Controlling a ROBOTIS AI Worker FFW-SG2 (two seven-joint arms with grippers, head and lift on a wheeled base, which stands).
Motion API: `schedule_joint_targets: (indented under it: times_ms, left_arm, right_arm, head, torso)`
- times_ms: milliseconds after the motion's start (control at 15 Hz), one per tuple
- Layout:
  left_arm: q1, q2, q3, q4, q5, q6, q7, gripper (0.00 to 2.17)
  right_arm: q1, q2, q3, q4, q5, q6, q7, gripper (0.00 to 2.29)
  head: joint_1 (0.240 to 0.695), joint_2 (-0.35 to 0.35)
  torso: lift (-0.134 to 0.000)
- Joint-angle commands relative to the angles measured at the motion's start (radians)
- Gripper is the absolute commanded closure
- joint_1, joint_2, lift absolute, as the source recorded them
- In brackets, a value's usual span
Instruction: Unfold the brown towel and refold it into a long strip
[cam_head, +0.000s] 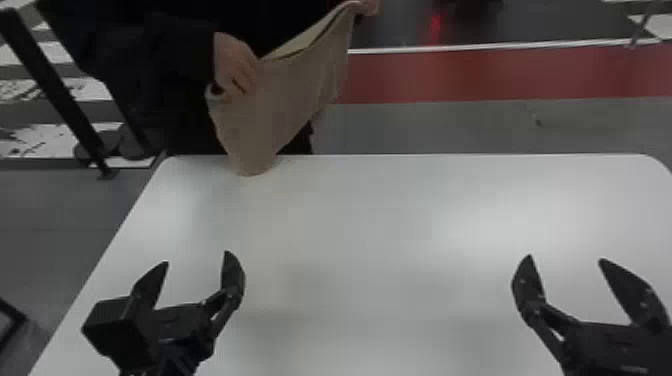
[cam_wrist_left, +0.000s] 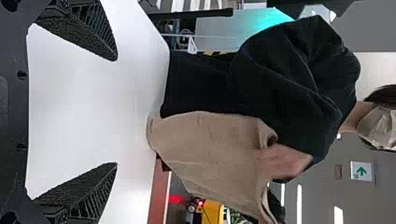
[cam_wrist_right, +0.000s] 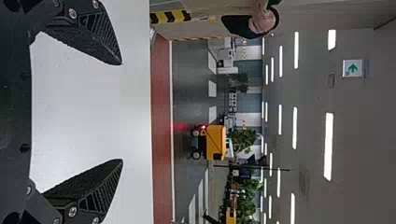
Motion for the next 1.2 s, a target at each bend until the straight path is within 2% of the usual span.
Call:
schedule_joint_targets:
  times_ms: [0, 1133]
  left_arm:
    - [0.000, 0.000, 0.000, 0.000, 0.000, 0.002, -0.001, 0.07]
    - [0.003, 0.000, -0.008, -0.006, -0.002, 0.008, -0.002, 0.06]
  right_arm:
    - [0.002, 0.001, 0.001, 0.000, 0.000, 0.000, 0.000, 0.14]
    - [0.005, 0.001, 0.006, 0.009, -0.005, -0.009, 0.003, 0.14]
  head:
    - [0.695, 0.107]
    - [0.695, 0.106]
  torso:
    - [-0.123]
    - [-0.123]
